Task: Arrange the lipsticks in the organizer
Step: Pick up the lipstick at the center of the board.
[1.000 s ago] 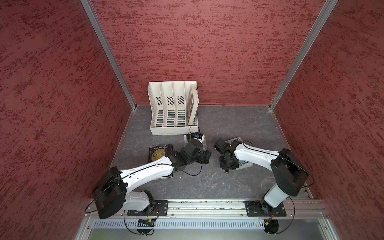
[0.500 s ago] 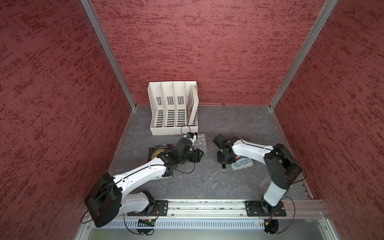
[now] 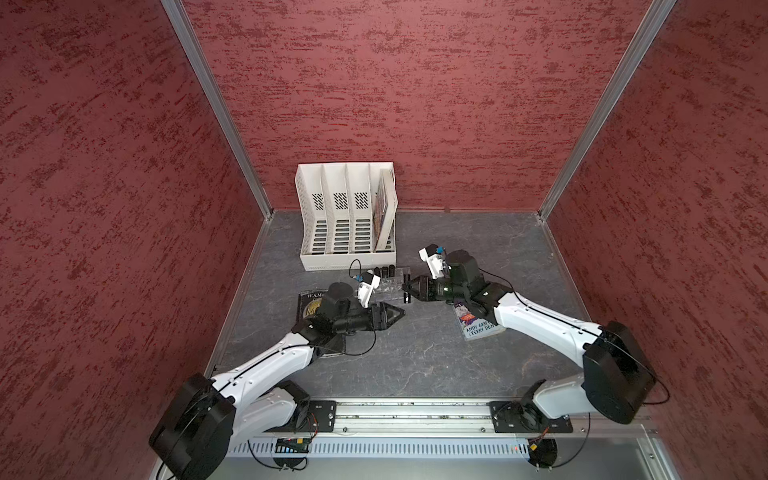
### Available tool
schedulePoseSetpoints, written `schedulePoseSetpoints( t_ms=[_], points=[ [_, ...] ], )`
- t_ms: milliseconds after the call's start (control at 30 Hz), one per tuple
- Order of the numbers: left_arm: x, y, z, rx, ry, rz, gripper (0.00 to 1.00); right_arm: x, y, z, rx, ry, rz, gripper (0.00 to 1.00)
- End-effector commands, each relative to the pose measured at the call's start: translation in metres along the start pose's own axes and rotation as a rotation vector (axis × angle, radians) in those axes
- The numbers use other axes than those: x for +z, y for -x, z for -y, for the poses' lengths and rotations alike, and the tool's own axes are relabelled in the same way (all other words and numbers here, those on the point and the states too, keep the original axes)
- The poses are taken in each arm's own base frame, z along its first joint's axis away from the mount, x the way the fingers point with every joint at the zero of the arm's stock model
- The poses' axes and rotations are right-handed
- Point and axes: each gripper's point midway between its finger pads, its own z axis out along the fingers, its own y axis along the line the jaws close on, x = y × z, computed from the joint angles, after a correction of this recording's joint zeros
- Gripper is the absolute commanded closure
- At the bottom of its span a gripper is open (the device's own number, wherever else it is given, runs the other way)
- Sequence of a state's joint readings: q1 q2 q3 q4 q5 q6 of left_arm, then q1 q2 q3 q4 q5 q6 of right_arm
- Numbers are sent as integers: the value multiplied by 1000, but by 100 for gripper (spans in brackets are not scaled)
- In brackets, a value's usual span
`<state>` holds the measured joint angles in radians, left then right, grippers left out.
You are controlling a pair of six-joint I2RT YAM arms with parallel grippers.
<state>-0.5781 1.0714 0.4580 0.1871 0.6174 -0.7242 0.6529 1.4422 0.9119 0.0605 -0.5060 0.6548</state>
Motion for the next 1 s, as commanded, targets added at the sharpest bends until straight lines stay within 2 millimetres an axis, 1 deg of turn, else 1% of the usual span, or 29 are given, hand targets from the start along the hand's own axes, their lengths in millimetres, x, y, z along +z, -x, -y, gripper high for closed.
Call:
schedulePoseSetpoints(
  t_ms=[0, 167, 300, 400, 467, 567, 733, 967],
  points=[
    [-11, 13, 46, 66, -194, 49, 37, -1, 13, -48, -34, 245, 22, 83],
    [-17, 16, 51, 96, -222, 85, 43, -3, 17, -64, -5, 350, 32, 83],
    [-25, 27, 51, 105, -226, 130, 46, -5, 14, -70, 1, 384, 19, 83],
    [-30, 32, 46, 103, -203, 138, 50, -8, 14, -76, 10, 423, 17, 84],
    [-31, 33, 43, 105, -191, 142, 50, -8, 14, -79, 18, 443, 12, 84],
    [-34, 37, 45, 109, -196, 156, 51, -8, 14, -81, 20, 460, 8, 84],
    [-36, 43, 53, 112, -214, 173, 57, -6, 13, -81, 28, 470, -2, 84],
    [-40, 51, 61, 114, -235, 208, 60, -4, 10, -81, 32, 481, -4, 84]
  ],
)
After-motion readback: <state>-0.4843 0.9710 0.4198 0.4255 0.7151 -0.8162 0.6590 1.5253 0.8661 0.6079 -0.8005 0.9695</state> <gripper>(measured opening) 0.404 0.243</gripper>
